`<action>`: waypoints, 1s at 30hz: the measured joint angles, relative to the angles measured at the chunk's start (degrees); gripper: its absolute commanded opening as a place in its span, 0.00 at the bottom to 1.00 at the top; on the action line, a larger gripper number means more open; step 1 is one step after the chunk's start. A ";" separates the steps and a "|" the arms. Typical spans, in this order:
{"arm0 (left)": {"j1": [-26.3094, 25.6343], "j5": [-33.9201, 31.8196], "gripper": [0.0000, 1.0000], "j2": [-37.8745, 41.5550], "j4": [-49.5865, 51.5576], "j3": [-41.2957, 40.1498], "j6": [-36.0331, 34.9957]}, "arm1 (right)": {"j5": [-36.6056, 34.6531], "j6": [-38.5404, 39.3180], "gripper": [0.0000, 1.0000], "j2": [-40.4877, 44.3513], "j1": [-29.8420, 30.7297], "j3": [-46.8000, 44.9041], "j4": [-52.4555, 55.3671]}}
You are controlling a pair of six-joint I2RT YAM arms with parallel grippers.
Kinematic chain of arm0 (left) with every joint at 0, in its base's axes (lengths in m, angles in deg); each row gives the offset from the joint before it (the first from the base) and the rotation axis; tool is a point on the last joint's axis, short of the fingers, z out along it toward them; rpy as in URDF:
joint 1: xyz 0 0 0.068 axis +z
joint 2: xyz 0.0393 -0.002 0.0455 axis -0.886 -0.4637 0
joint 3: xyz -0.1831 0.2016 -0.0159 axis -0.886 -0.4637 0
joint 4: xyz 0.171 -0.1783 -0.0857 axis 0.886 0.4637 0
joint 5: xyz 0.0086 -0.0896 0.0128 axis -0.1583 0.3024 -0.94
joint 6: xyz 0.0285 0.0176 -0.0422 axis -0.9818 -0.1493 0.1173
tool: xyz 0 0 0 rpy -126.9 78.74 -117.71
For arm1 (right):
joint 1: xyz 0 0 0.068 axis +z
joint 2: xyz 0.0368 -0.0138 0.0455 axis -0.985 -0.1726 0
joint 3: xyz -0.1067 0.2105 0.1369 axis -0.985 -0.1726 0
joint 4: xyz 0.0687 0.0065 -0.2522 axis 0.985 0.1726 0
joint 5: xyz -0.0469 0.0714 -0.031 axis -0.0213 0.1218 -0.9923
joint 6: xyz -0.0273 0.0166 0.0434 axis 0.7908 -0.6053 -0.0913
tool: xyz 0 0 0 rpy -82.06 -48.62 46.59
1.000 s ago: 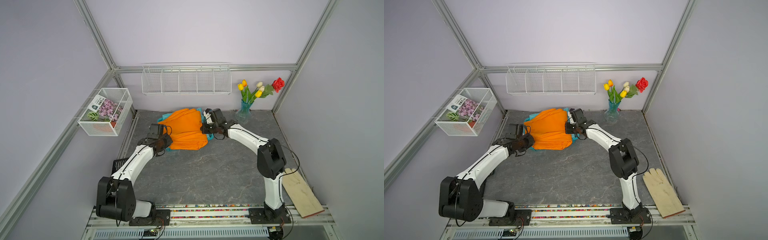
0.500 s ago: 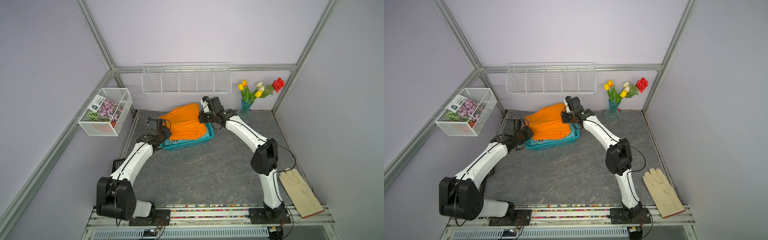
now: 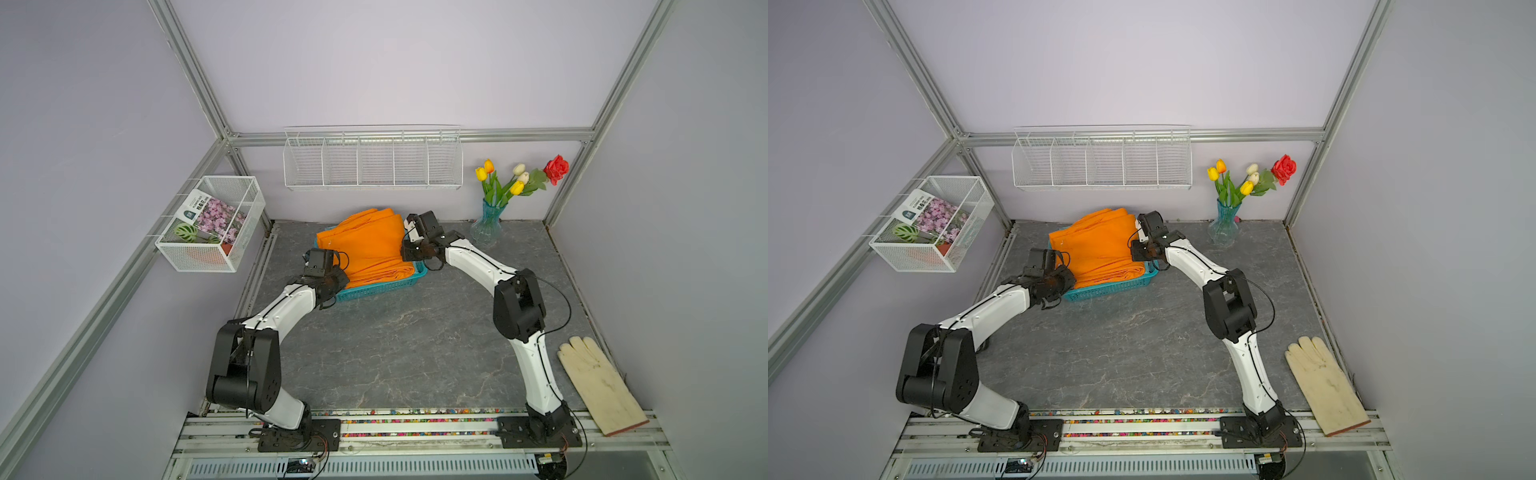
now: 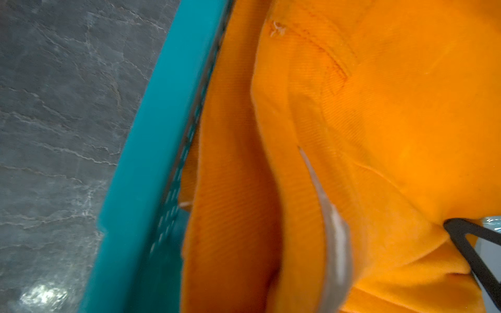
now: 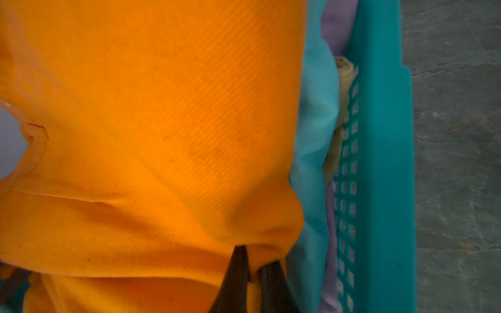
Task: Put the folded long pants in the basket
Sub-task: Place the long pant in the basket, then reset both arms
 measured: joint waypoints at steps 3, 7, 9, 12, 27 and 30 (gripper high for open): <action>0.96 -1.75 0.98 5.22 3.76 -0.02 0.50 | -1.36 1.81 0.42 2.54 -0.46 -2.14 0.52; 1.25 -3.85 1.00 14.73 9.97 2.14 0.66 | -4.52 3.65 0.75 9.49 -1.79 -4.39 3.45; 1.25 -4.92 1.00 19.37 12.22 4.28 0.61 | -6.43 4.85 0.93 15.32 -2.51 -6.71 3.72; 1.25 -6.95 1.00 27.17 12.46 4.72 -1.07 | -10.67 6.47 0.98 27.06 -2.80 -14.80 1.22; 5.16 -40.74 1.00 42.34 -30.91 -44.61 -20.96 | -42.69 22.58 0.98 65.90 -9.44 -88.11 -40.74; 6.47 -42.29 1.00 32.59 -40.96 -44.59 -22.99 | -47.30 21.68 0.98 63.98 -15.19 -88.21 -43.01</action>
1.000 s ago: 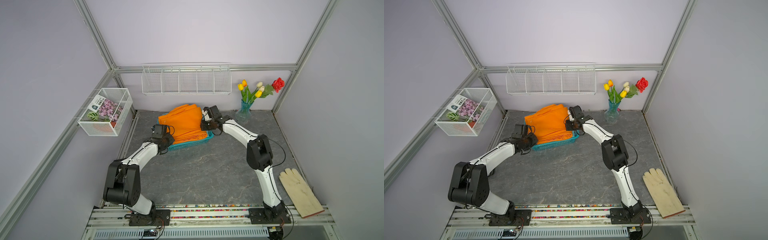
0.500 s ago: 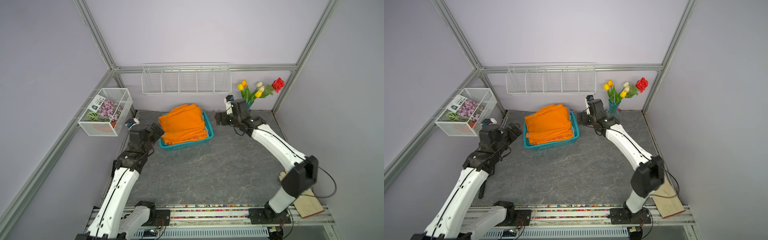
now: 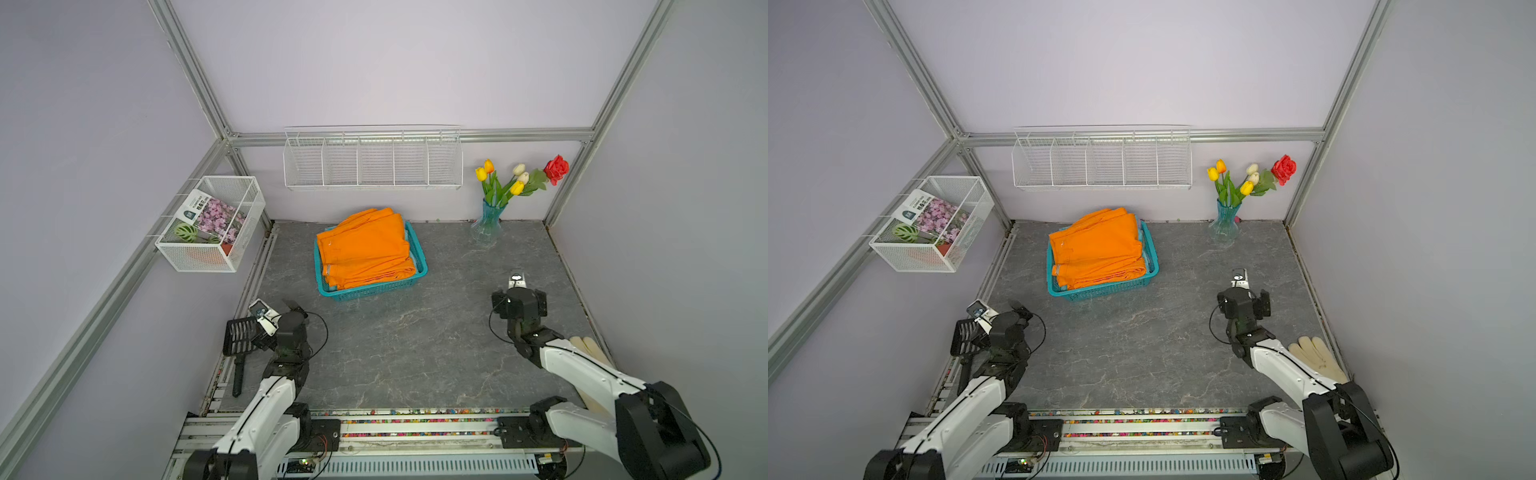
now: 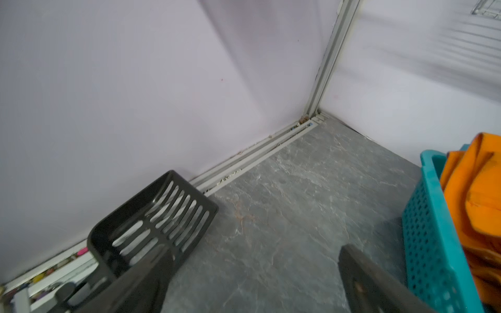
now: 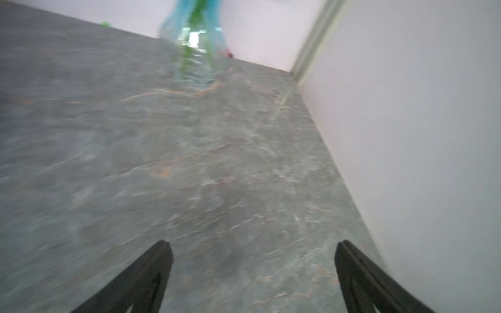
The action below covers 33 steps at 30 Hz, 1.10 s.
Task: Put the folded long pants in the basket
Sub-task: Reset both arms
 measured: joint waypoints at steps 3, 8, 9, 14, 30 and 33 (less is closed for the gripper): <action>1.27 0.52 1.00 -10.64 -7.10 0.96 -1.66 | 0.63 -2.27 0.99 -1.49 -4.55 -1.73 -4.85; 4.59 7.87 0.99 -19.28 -22.80 0.70 -5.70 | 11.50 -3.98 0.98 -6.36 -12.13 -5.81 -14.73; 5.38 9.81 0.99 -20.92 -25.66 0.66 -6.73 | 14.93 -2.89 0.98 -8.46 -12.04 -6.03 -17.31; 6.08 17.77 1.00 -23.15 -28.83 1.46 -10.14 | 22.27 0.35 0.98 -21.14 -8.50 -6.49 -31.36; 6.78 32.65 1.00 -32.11 -33.64 4.66 -16.59 | 25.24 0.02 0.99 -21.55 -10.47 -3.34 -30.88; 6.78 33.70 1.00 -31.80 -32.35 5.42 -16.72 | 25.24 0.04 0.99 -21.55 -10.47 -3.34 -30.71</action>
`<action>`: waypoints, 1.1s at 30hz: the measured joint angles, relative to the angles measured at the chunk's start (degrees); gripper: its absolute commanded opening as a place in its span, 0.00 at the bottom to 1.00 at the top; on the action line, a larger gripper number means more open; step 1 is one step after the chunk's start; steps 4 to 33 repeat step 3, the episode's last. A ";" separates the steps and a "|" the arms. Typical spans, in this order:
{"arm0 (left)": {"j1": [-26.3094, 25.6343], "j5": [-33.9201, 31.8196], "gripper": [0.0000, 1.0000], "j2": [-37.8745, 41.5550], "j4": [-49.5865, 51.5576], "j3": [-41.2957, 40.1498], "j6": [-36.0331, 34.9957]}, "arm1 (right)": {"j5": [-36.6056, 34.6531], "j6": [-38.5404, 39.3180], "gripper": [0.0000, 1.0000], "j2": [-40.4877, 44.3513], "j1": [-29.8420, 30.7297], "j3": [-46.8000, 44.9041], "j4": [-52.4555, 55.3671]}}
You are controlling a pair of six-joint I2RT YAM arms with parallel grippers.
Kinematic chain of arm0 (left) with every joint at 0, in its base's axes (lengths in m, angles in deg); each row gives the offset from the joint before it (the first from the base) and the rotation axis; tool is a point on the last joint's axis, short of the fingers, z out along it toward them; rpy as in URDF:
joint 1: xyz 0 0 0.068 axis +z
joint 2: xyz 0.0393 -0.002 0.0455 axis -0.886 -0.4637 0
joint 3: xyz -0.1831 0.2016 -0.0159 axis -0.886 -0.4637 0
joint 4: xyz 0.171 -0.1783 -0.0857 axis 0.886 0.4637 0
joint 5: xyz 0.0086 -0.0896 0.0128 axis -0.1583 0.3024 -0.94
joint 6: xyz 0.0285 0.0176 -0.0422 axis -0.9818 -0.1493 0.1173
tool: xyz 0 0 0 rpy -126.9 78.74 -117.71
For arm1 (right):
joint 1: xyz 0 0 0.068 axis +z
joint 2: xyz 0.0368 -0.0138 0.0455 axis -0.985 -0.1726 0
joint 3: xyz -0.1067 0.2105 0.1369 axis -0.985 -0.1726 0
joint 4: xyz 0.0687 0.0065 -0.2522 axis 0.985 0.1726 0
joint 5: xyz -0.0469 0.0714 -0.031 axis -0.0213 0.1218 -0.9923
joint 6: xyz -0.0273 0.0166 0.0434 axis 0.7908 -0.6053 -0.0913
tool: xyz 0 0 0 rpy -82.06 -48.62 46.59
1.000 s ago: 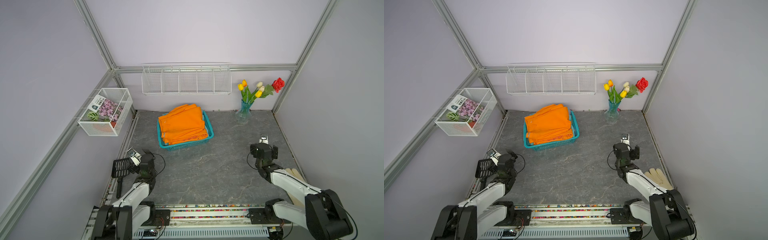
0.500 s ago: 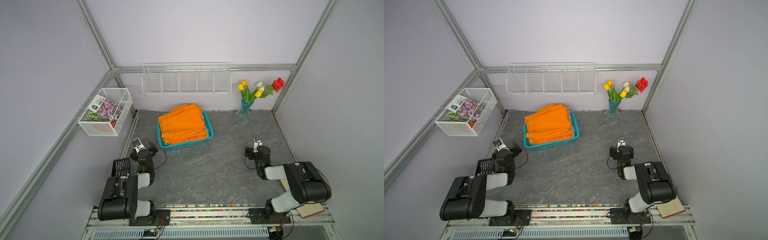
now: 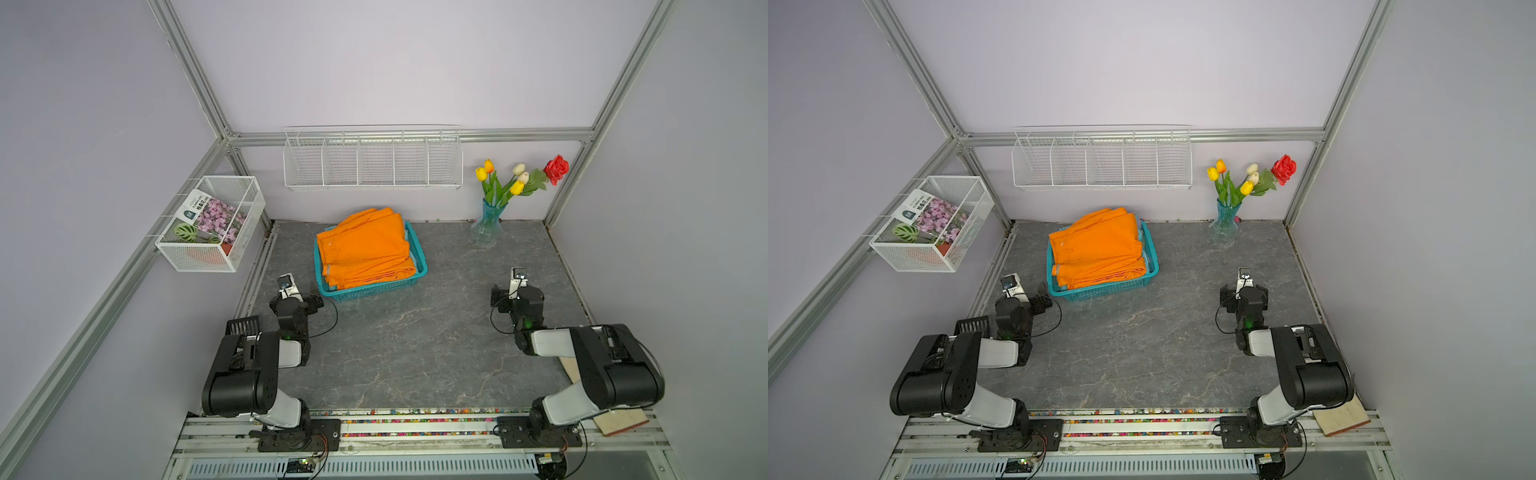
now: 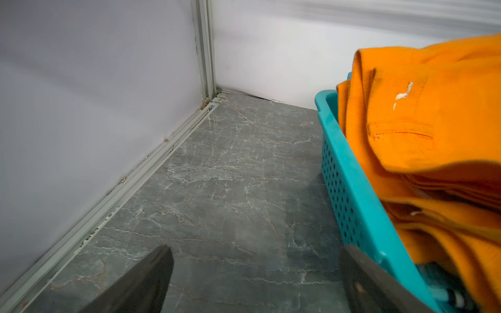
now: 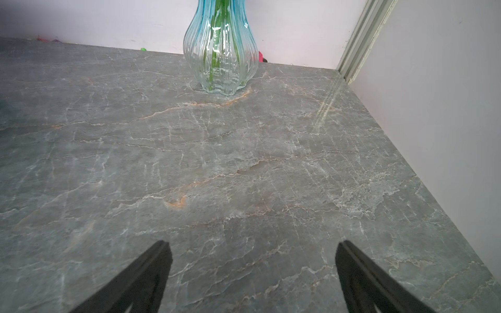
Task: Put the folded long pants in the basket
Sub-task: Reset both arms
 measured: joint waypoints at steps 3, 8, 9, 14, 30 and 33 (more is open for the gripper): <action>0.07 0.85 1.00 0.09 0.57 0.96 -0.39 | 0.02 0.00 0.99 0.00 0.00 0.00 0.17; 0.07 0.85 1.00 0.09 0.57 0.96 -0.39 | 0.02 0.00 0.99 0.00 0.00 0.00 0.17; 0.07 0.85 1.00 0.09 0.57 0.96 -0.39 | 0.02 0.00 0.99 0.00 0.00 0.00 0.17; 0.07 0.85 1.00 0.09 0.57 0.96 -0.39 | 0.02 0.00 0.99 0.00 0.00 0.00 0.17; 0.07 0.85 1.00 0.09 0.57 0.96 -0.39 | 0.02 0.00 0.99 0.00 0.00 0.00 0.17; 0.07 0.85 1.00 0.09 0.57 0.96 -0.39 | 0.02 0.00 0.99 0.00 0.00 0.00 0.17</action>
